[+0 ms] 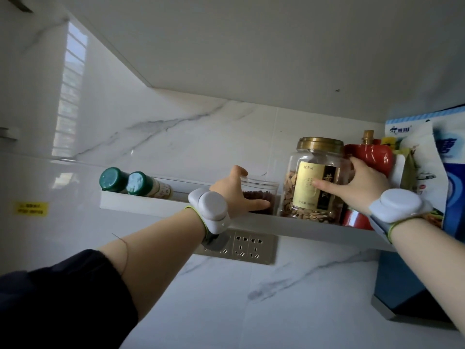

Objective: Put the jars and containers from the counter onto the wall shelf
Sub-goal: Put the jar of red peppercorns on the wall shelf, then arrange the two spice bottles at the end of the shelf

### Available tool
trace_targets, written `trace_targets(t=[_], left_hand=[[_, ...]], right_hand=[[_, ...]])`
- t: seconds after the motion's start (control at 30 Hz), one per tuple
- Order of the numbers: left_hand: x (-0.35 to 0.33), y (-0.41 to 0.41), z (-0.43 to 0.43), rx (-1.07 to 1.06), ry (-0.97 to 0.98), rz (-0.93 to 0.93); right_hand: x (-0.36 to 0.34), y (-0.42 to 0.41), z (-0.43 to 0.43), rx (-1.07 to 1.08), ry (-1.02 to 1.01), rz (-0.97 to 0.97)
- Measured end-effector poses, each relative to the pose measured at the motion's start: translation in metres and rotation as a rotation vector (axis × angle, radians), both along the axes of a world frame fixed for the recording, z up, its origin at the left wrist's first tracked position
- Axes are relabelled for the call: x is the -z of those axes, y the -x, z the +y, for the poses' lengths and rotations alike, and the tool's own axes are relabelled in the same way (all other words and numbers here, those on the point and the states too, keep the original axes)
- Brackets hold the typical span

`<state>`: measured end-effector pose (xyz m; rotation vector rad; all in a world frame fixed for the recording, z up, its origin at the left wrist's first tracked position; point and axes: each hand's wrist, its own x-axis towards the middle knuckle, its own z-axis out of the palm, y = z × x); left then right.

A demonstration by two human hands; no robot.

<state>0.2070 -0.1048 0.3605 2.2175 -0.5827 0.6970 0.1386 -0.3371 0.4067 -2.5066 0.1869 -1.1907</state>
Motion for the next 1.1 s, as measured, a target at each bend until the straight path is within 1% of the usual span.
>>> trace_targets(t=[0.07, 0.1, 0.17, 0.23, 0.3, 0.37, 0.43, 0.5, 0.6, 0.77, 0.93, 1.0, 1.1], left_hand=[[-0.005, -0.002, -0.001, 0.039, -0.032, 0.015], [-0.008, -0.004, -0.002, 0.075, -0.034, 0.038], [-0.011, -0.008, -0.003, 0.148, -0.027, 0.085], [-0.011, -0.011, -0.001, 0.188, -0.004, 0.11], [-0.009, -0.011, 0.001, 0.207, 0.011, 0.115], [-0.008, -0.011, 0.003, 0.23, 0.017, 0.122], [-0.006, -0.01, 0.006, 0.255, 0.021, 0.132], [-0.006, -0.01, 0.006, 0.273, 0.028, 0.124], [-0.006, -0.009, 0.005, 0.273, 0.008, 0.1], [-0.005, -0.009, 0.003, 0.251, 0.034, 0.088], [-0.005, -0.005, 0.003, 0.24, 0.041, 0.086], [-0.006, -0.004, 0.003, 0.25, 0.013, 0.108], [-0.005, -0.002, -0.001, 0.225, -0.053, 0.107]], right_hand=[[-0.001, 0.003, -0.005, 0.005, 0.022, 0.05], [-0.003, 0.003, -0.007, -0.009, 0.009, 0.042], [-0.006, 0.003, -0.004, -0.069, -0.041, -0.064], [-0.015, 0.0, 0.003, -0.099, -0.033, -0.168], [-0.031, -0.007, 0.011, -0.085, 0.002, -0.182], [-0.051, -0.017, 0.018, -0.056, 0.012, -0.12], [-0.066, -0.027, 0.026, -0.011, -0.009, 0.036], [-0.072, -0.033, 0.032, 0.038, 0.04, 0.144], [-0.07, -0.034, 0.031, -0.021, 0.093, 0.103], [-0.072, -0.018, 0.021, -0.149, 0.06, 0.081], [-0.075, -0.014, 0.017, -0.18, 0.058, 0.097], [-0.076, -0.016, 0.017, -0.186, 0.065, 0.102], [-0.077, -0.017, 0.016, -0.142, 0.132, 0.141]])
